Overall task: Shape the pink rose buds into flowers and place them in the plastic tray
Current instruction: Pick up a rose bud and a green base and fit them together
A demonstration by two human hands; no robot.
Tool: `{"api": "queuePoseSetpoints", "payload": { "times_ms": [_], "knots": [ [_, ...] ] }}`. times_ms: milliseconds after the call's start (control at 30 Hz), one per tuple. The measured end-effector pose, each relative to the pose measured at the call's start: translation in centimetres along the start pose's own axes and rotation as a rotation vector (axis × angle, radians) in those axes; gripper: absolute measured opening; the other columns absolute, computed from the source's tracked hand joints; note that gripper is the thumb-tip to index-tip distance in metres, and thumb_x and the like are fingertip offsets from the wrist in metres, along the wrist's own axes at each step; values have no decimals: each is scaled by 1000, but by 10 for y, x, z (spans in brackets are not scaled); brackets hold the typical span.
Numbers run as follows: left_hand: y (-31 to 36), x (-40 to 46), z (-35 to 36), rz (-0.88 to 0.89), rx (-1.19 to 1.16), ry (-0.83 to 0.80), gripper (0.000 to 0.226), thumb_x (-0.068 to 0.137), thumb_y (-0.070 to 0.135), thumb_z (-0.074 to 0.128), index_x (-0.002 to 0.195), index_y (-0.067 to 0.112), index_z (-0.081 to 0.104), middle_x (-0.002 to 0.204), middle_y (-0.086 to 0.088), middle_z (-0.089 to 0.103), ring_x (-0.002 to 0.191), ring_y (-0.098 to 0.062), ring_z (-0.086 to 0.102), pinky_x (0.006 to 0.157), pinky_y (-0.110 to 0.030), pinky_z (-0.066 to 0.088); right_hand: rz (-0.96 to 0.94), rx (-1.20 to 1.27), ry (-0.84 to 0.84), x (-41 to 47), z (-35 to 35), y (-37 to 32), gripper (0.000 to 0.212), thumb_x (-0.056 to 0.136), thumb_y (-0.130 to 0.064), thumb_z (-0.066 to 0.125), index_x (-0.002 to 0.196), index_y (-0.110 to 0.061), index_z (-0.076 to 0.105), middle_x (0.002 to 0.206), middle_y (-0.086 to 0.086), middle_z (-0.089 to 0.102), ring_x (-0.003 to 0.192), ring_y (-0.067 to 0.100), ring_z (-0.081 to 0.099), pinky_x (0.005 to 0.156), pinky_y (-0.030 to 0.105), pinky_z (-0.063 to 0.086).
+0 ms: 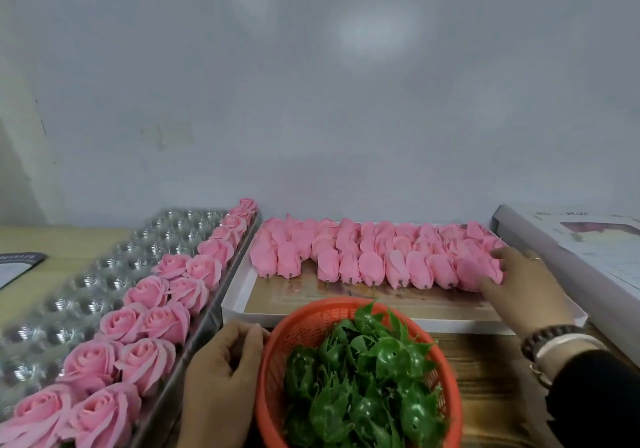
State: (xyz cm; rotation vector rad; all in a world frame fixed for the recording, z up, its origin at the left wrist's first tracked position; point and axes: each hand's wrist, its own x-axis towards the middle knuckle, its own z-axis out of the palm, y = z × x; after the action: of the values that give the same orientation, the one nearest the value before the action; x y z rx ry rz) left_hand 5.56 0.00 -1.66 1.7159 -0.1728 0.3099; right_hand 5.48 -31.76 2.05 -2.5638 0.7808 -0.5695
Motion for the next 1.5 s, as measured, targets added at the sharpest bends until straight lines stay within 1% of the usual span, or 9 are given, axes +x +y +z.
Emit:
{"api": "queuePoseSetpoints", "payload": {
  "times_ms": [167,333,633,933,1067,1167,1267,1333,1500],
  "knots": [
    [-1,-1,4,-25,-1,31,27,86,3,57,62,9,66,49,-15,60,40,-20,54,39,-29,44,8,-247,-166,27,16,1,53,86,-30,58,133,-14,40,138,14,41,121,31,48,92,38,43],
    [-3,0,6,-23,8,53,33,85,3,57,58,19,66,48,-14,60,44,-24,56,42,-36,45,-25,-422,-184,34,30,-4,32,85,-25,55,116,-18,46,121,9,49,110,26,52,75,33,43],
    [-5,0,7,8,-4,16,34,86,4,56,57,21,64,48,-12,60,41,-14,54,43,-20,43,-5,-401,-245,47,32,-3,28,92,-18,51,119,-12,43,120,10,53,105,25,56,83,30,44],
    [-4,-1,10,35,-2,4,34,85,1,57,58,20,65,48,-14,60,40,-14,53,43,-17,41,-64,-417,-204,49,32,-4,11,94,-27,44,89,-21,36,73,-8,43,62,6,40,54,20,31],
    [-3,-1,10,44,-3,11,32,85,0,57,58,15,65,48,-16,60,42,-19,55,44,-21,42,-72,-441,-153,47,33,-5,20,94,-28,45,110,-16,45,88,-3,52,79,13,49,56,20,30],
    [-3,-1,9,32,11,0,32,86,4,57,60,20,65,49,-14,60,43,-20,55,43,-25,43,42,-193,-34,40,27,-5,33,85,-17,57,116,-9,46,98,14,56,99,31,53,68,28,35],
    [-2,-1,8,20,-2,-14,31,86,5,56,62,21,66,50,-15,60,41,-15,53,42,-22,42,-28,21,158,31,15,-6,33,77,-5,63,109,-3,53,97,18,61,91,34,57,70,32,36],
    [-2,0,7,14,-15,-12,31,86,6,56,63,22,67,51,-15,61,39,-13,52,40,-20,41,-79,299,207,14,11,-13,27,77,-4,66,100,-10,54,85,4,58,75,26,55,67,27,36],
    [8,-1,6,23,-87,60,35,88,7,54,65,31,65,53,-3,60,38,-8,48,35,-15,40,1,1162,-91,-44,9,-45,18,75,-7,69,80,-13,53,70,0,61,63,11,63,64,28,53]
  ]
}}
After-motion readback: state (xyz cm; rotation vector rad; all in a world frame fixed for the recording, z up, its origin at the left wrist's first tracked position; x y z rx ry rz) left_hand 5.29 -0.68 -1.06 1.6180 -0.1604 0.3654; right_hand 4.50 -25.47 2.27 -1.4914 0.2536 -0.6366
